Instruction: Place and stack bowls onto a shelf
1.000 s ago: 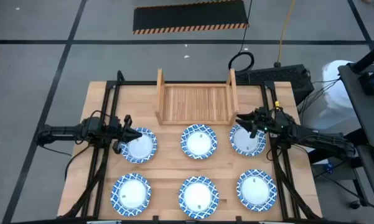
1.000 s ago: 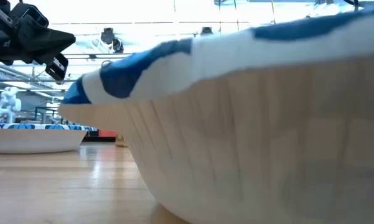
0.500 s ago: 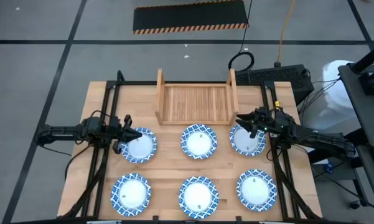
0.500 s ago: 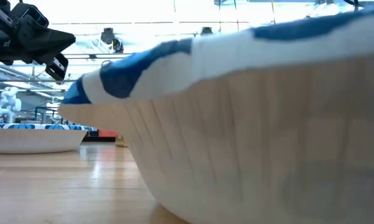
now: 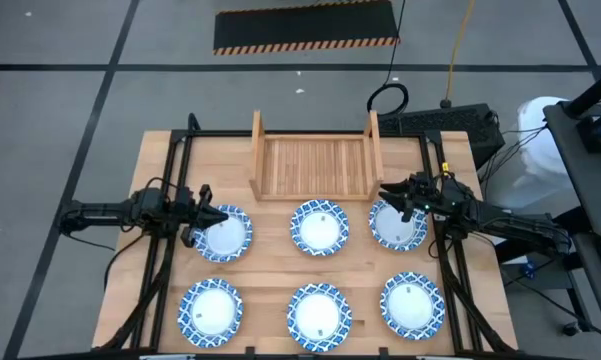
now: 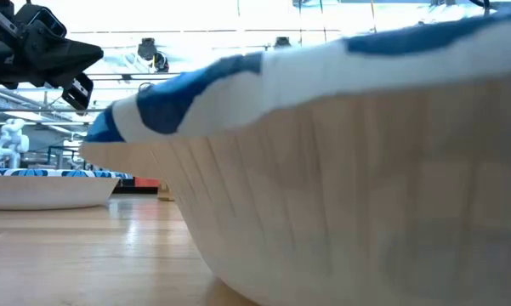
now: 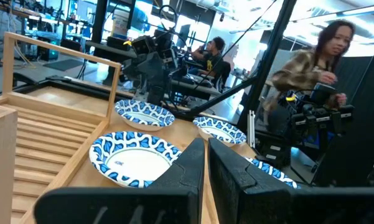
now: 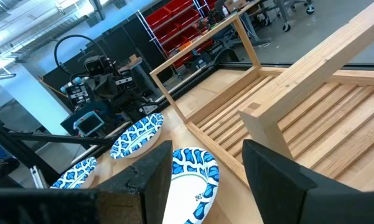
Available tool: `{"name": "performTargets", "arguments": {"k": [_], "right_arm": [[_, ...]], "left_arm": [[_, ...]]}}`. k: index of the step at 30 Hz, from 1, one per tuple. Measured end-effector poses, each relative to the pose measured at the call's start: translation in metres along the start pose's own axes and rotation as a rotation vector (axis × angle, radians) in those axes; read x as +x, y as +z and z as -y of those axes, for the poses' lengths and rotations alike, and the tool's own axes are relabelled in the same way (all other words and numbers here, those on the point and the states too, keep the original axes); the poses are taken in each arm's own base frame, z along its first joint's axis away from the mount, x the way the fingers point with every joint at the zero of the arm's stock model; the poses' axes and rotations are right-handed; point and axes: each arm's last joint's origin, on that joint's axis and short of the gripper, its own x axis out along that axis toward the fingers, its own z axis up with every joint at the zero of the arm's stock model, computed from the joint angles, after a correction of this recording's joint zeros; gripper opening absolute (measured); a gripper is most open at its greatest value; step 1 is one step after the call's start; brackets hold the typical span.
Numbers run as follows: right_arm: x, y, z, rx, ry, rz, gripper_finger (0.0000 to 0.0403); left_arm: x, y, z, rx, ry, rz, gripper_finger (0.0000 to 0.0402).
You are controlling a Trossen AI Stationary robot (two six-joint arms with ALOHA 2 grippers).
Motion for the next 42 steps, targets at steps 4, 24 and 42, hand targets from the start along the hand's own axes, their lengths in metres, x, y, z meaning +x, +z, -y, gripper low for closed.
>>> {"name": "performTargets", "arguments": {"k": [4, 24, 42], "right_arm": [[0.000, 0.000, 0.000, 0.000, 0.000, 0.000, 0.0187], [0.000, 0.000, 0.000, 0.000, 0.000, 0.000, 0.0187], [-0.001, 0.010, -0.006, -0.045, 0.039, 0.119, 0.0187]], "left_arm": [[0.000, 0.000, 0.000, 0.000, 0.000, 0.000, 0.0026], [0.000, 0.000, 0.000, 0.000, 0.000, 0.000, 0.0026], [0.000, 0.000, 0.000, 0.000, 0.000, 0.000, 0.0026]]}}
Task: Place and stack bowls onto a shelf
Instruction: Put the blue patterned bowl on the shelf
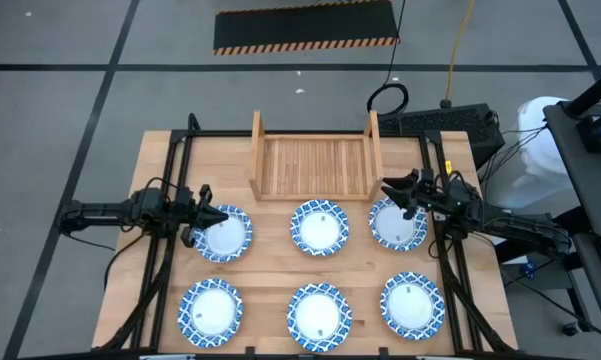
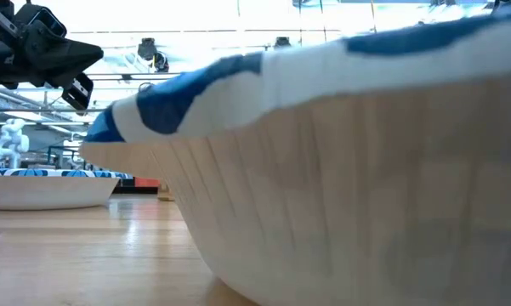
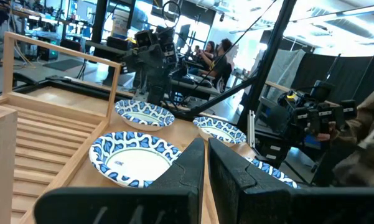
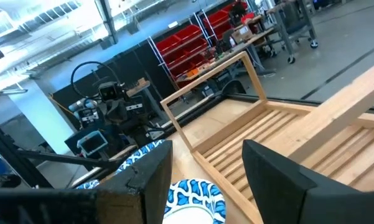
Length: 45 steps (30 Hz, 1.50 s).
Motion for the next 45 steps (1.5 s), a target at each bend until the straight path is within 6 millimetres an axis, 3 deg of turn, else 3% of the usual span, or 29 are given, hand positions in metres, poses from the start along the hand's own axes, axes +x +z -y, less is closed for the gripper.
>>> {"name": "performTargets", "arguments": {"k": [23, 34, 41, 45], "right_arm": [[-0.001, 0.010, -0.006, -0.024, 0.057, 0.104, 0.0187], [-0.001, 0.011, -0.006, -0.056, 0.054, 0.112, 0.0187], [-0.001, 0.011, -0.006, -0.056, 0.059, 0.121, 0.0187], [-0.001, 0.014, -0.008, -0.082, 0.076, 0.145, 0.0164]], "left_arm": [[0.000, 0.000, 0.000, -0.005, -0.001, 0.005, 0.0026], [-0.001, 0.015, 0.005, -0.087, -0.053, 0.156, 0.0026], [-0.001, 0.014, 0.004, -0.082, -0.048, 0.141, 0.0026], [-0.001, 0.014, 0.004, -0.050, -0.045, 0.142, 0.0009]]}}
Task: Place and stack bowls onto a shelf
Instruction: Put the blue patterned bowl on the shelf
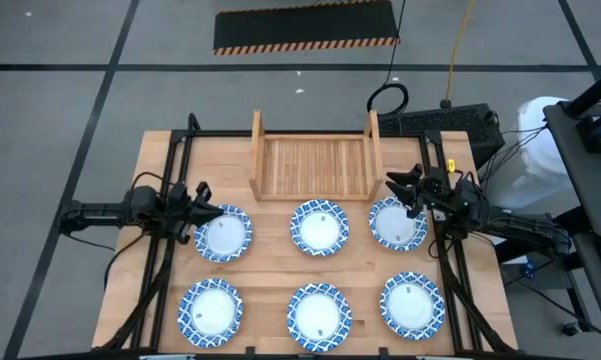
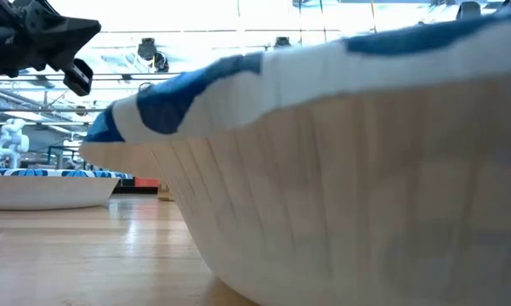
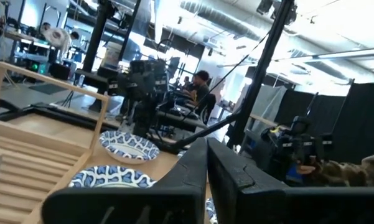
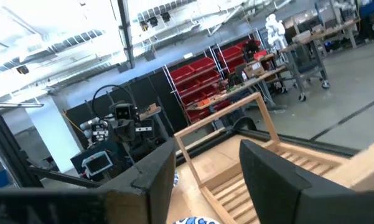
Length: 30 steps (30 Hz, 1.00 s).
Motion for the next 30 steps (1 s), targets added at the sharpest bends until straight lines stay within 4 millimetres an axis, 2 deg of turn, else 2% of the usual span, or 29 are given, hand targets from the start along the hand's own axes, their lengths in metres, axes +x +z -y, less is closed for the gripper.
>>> {"name": "performTargets", "arguments": {"k": [6, 10, 11, 18, 24, 30], "right_arm": [[-0.001, 0.007, -0.006, -0.009, 0.122, 0.039, 0.0081], [0.000, 0.001, -0.005, -0.040, 0.129, -0.083, 0.0018], [0.000, 0.008, -0.009, -0.053, 0.133, -0.091, 0.0010], [-0.006, 0.046, -0.026, -0.120, 0.058, -0.302, 0.0013], [-0.013, 0.085, -0.044, -0.122, 0.020, -0.492, 0.0002], [-0.012, 0.116, -0.059, -0.072, -0.029, -0.652, 0.0005]], "left_arm": [[0.000, 0.001, -0.001, 0.002, 0.052, 0.028, 0.0007], [0.000, 0.002, -0.002, -0.011, 0.093, 0.045, 0.0004], [0.000, 0.002, -0.003, -0.016, 0.107, 0.049, 0.0004], [-0.002, 0.029, 0.004, 0.021, 0.231, 0.066, 0.0005], [-0.004, 0.058, 0.013, 0.048, 0.357, -0.055, 0.0005], [0.008, 0.081, 0.020, 0.048, 0.388, -0.128, 0.0005]]}}
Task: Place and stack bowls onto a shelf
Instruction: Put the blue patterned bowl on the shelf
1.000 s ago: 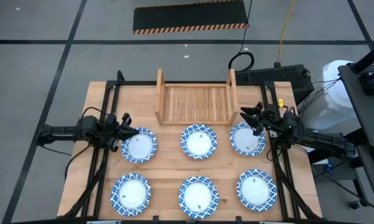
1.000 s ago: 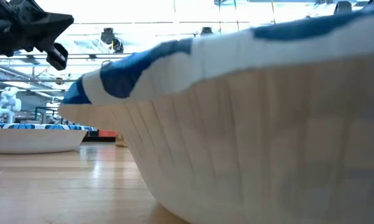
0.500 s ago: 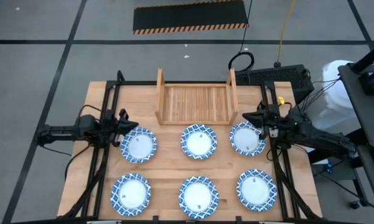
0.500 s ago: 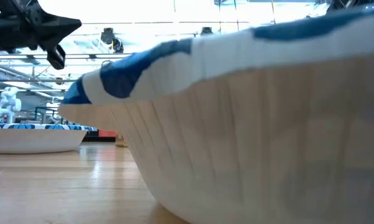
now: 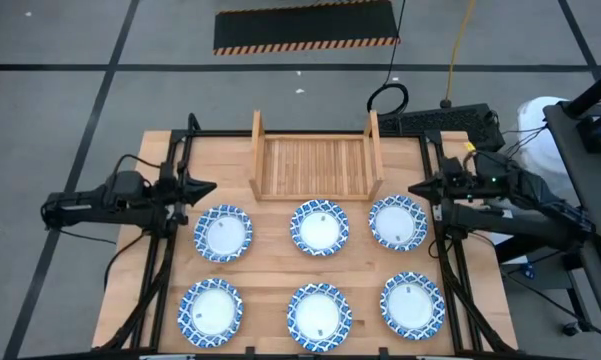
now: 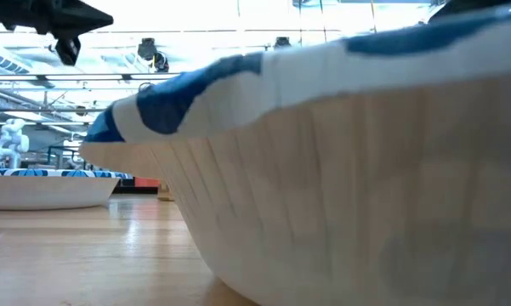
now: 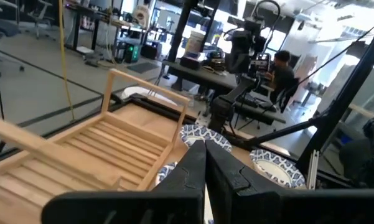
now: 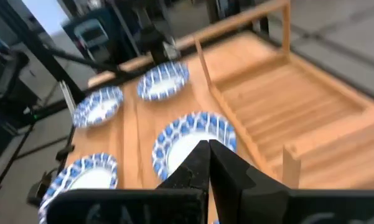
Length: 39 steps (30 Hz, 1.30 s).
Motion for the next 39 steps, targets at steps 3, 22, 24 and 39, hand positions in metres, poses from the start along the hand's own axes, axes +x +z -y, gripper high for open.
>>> {"name": "performTargets", "arguments": {"k": [3, 22, 24, 39], "right_arm": [[-0.005, 0.011, -0.005, 0.048, -0.020, -0.072, 0.0015], [0.034, 0.015, -0.004, 0.252, 0.023, -0.575, 0.0121], [0.043, 0.015, -0.003, 0.238, 0.030, -0.618, 0.0119], [0.112, 0.000, -0.010, 0.144, 0.037, -0.966, 0.0116]], "left_arm": [[0.005, 0.010, 0.004, 0.021, 0.005, -0.015, 0.0005], [0.025, 0.031, 0.016, 0.158, 0.006, -0.075, 0.0005], [0.025, 0.031, 0.016, 0.159, 0.007, -0.081, 0.0005], [0.025, 0.030, 0.016, 0.181, 0.007, -0.089, 0.0005]]}}
